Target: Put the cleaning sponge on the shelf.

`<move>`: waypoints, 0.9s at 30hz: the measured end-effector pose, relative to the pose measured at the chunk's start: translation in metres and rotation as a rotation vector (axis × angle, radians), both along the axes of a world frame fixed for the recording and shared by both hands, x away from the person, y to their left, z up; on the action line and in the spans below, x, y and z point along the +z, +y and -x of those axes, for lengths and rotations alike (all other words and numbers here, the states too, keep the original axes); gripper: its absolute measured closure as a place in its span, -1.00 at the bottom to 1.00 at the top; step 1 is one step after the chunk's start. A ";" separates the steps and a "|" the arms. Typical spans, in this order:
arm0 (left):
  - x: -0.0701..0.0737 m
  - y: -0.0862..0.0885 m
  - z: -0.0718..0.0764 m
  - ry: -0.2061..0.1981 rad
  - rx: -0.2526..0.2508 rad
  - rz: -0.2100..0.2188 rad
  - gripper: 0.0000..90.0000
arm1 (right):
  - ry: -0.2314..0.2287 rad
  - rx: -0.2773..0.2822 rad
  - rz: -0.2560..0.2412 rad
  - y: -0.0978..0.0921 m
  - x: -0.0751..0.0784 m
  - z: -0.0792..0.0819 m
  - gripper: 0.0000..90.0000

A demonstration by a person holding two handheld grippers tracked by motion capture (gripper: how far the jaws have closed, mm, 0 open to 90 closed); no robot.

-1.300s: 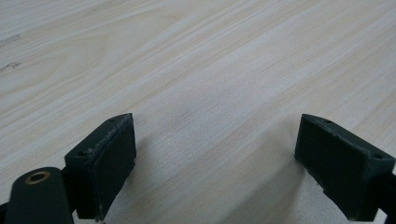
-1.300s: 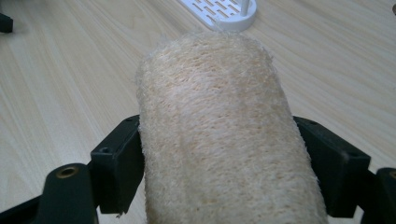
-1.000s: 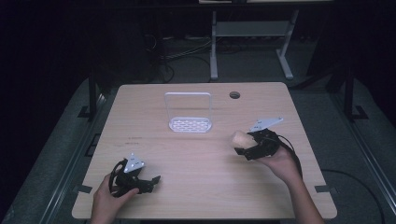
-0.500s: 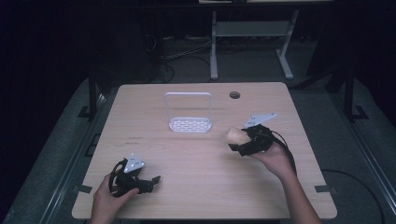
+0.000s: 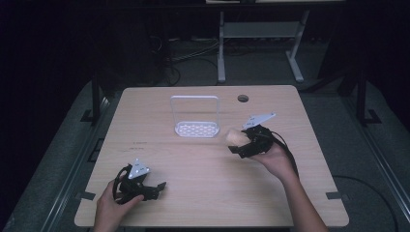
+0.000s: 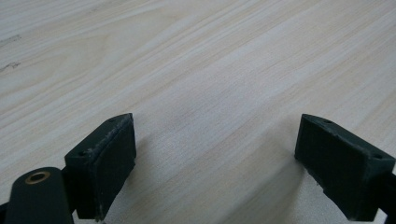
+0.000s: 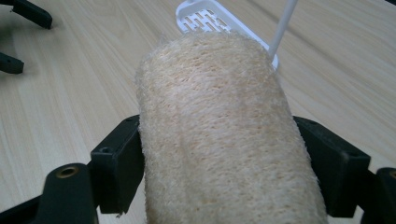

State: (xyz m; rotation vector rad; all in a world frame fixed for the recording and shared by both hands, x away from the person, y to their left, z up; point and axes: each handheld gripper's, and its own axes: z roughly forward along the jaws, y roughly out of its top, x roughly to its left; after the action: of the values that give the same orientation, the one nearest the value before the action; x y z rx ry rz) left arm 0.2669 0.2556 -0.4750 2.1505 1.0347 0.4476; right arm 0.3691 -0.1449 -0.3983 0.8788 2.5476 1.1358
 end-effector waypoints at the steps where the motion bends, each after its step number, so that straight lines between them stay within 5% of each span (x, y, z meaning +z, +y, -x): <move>1: 0.000 0.000 0.000 0.000 0.000 0.000 -0.74 | 0.004 0.001 0.001 0.002 0.000 -0.001 -0.51; 27: 0.000 0.000 0.000 -0.001 0.000 0.001 -0.74 | -0.002 0.018 0.004 0.043 0.002 -0.024 -0.51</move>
State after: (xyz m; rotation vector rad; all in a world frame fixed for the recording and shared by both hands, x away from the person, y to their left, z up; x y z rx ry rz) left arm 0.2669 0.2556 -0.4751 2.1491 1.0342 0.4481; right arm 0.3935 -0.1020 -0.3963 0.8555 2.5601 1.1361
